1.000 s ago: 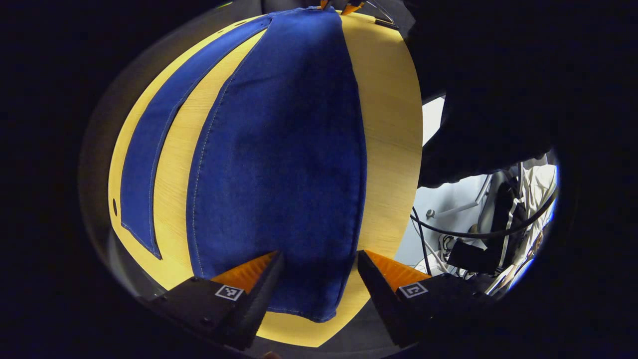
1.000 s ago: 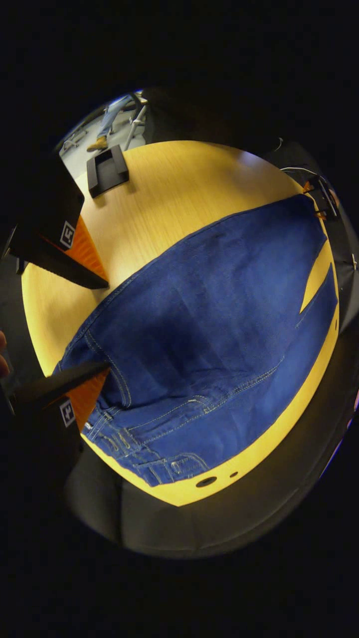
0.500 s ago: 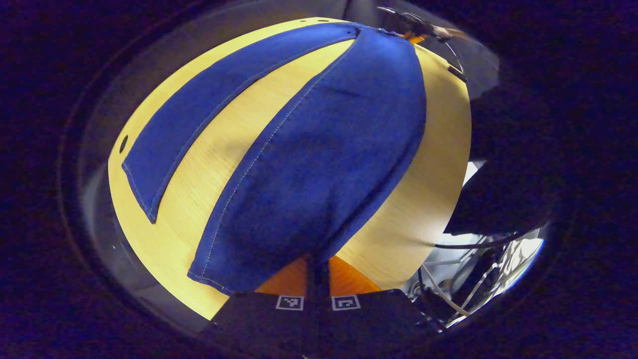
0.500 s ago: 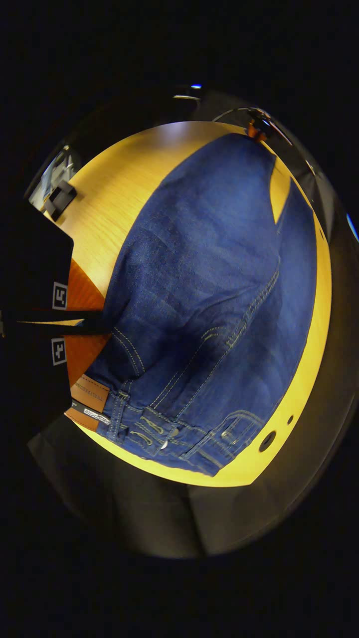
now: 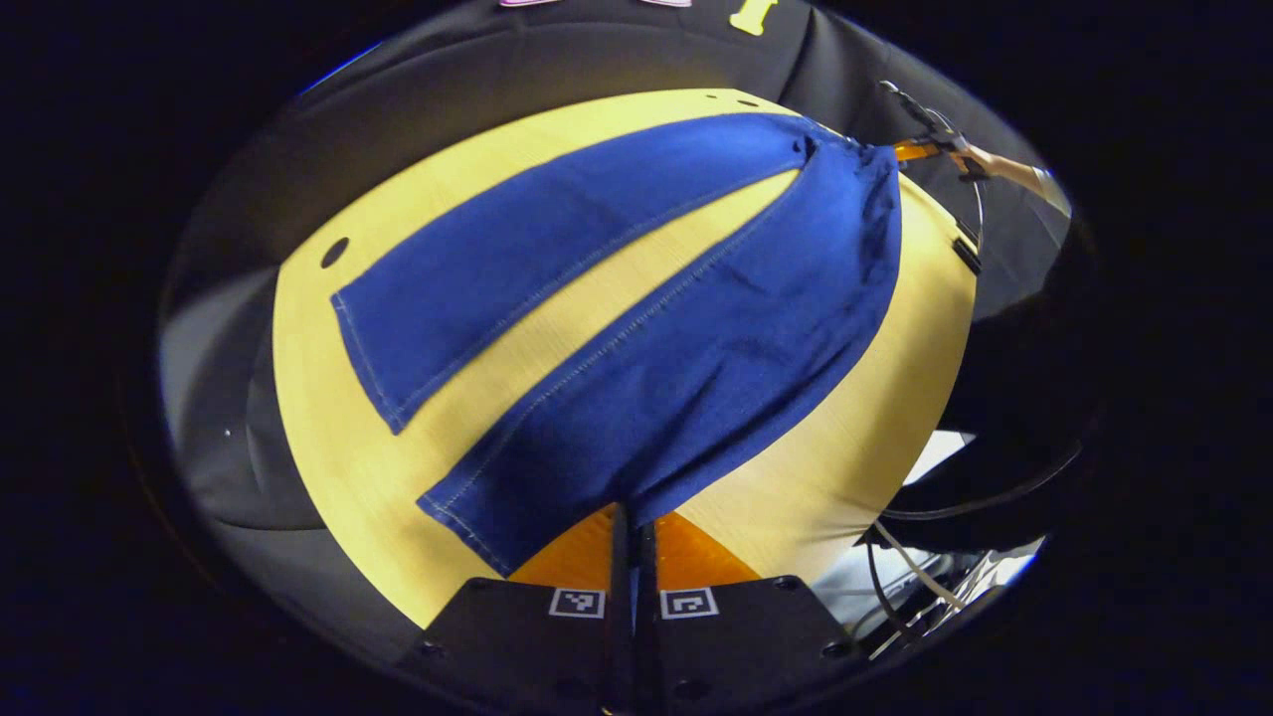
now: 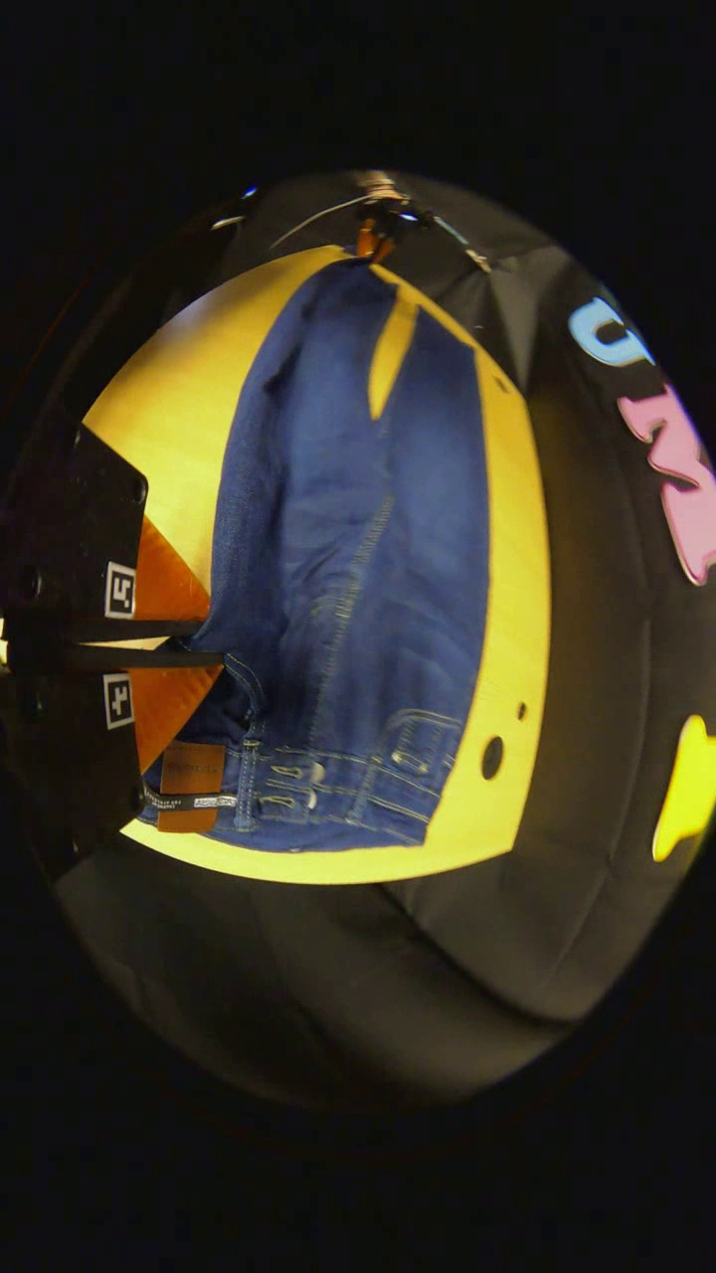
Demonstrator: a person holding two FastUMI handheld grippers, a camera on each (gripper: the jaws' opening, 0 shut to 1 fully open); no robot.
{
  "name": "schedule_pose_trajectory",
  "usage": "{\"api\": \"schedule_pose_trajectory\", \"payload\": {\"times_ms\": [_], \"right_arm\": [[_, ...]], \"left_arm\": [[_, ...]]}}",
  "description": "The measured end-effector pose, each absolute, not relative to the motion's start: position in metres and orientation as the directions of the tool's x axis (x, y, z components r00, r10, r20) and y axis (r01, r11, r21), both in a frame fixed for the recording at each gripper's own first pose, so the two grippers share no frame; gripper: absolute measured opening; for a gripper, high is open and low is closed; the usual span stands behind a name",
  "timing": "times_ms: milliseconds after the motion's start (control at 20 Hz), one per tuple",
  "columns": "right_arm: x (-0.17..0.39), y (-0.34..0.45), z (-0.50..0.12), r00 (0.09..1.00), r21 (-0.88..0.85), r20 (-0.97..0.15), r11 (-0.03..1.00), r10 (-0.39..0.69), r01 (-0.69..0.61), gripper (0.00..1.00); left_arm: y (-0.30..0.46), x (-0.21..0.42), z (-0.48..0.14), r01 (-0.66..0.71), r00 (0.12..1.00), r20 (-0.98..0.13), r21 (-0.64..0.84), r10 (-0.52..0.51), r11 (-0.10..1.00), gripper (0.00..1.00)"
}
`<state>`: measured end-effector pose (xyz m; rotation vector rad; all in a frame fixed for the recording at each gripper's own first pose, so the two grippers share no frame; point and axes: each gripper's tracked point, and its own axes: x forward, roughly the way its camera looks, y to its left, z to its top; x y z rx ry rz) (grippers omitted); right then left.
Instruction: Grasp the waist and the cuffs of the jeans and fold them to make the two legs overlap; first hold the waist and fold one-third of the jeans toward the cuffs, then hold the cuffs and fold the remaining one-third in the same direction to finish folding.
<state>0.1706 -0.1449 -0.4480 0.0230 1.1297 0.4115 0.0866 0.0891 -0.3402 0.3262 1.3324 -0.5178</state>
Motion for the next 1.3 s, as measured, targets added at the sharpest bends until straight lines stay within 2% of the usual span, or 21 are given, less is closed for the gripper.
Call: {"api": "schedule_pose_trajectory", "payload": {"times_ms": [100,200,450,500,550,700,900,950,1000,1100,1150,1200,1300], "right_arm": [[0.198,-0.141,-0.437,0.442,0.227,-0.836,0.937,0.327,-0.264,0.05],[0.226,-0.139,-0.431,0.488,0.231,-0.816,0.949,0.308,-0.214,0.05],[0.306,-0.132,-0.449,0.587,0.221,-0.776,0.971,0.231,-0.09,0.05],[0.322,-0.129,-0.455,0.595,0.211,-0.774,0.974,0.216,-0.079,0.05],[0.336,-0.126,-0.459,0.599,0.201,-0.774,0.977,0.206,-0.077,0.05],[0.375,-0.117,-0.478,0.615,0.179,-0.768,0.982,0.181,-0.065,0.05],[0.396,-0.11,-0.529,0.566,0.14,-0.817,0.99,0.113,0.004,0.05],[0.397,-0.103,-0.535,0.556,0.168,-0.823,0.985,0.119,0.038,0.22],[0.398,-0.094,-0.539,0.552,0.206,-0.822,0.977,0.14,0.06,0.31],[0.409,-0.077,-0.523,0.58,0.317,-0.786,0.945,0.216,0.077,0.65],[0.411,-0.08,-0.514,0.593,0.328,-0.777,0.94,0.211,0.097,0.82],[0.416,-0.087,-0.507,0.609,0.338,-0.767,0.934,0.204,0.113,0.99],[0.42,-0.102,-0.487,0.636,0.351,-0.75,0.924,0.181,0.151,0.98]], "left_arm": [[0.089,0.119,-0.33,0.424,0.224,-0.956,-0.079,-0.189,0.902,0.06],[0.092,0.153,-0.323,0.34,0.277,-0.946,-0.067,-0.168,0.938,0.06],[0.101,0.245,-0.357,0.24,0.309,-0.948,0.003,-0.073,0.971,0.06],[0.101,0.258,-0.363,0.214,0.308,-0.95,0.009,-0.059,0.977,0.03],[0.102,0.272,-0.367,0.196,0.313,-0.949,0.017,-0.047,0.98,0.06],[0.113,0.309,-0.377,0.164,0.34,-0.94,0.032,-0.025,0.986,0.06],[0.117,0.349,-0.393,0.059,0.374,-0.927,0.054,0.028,0.997,0.06],[0.115,0.355,-0.391,0.046,0.397,-0.917,0.058,0.036,0.997,0.08],[0.118,0.363,-0.386,0.047,0.44,-0.897,0.066,0.039,0.997,0.35],[0.125,0.382,-0.365,0.046,0.534,-0.843,0.1,0.06,0.994,0.87],[0.134,0.389,-0.349,0.045,0.576,-0.813,0.139,0.088,0.989,0.98],[0.141,0.396,-0.34,0.049,0.619,-0.78,0.158,0.094,0.986,0.98],[0.134,0.398,-0.308,0.046,0.697,-0.714,0.135,0.065,0.99,0.98]]}}
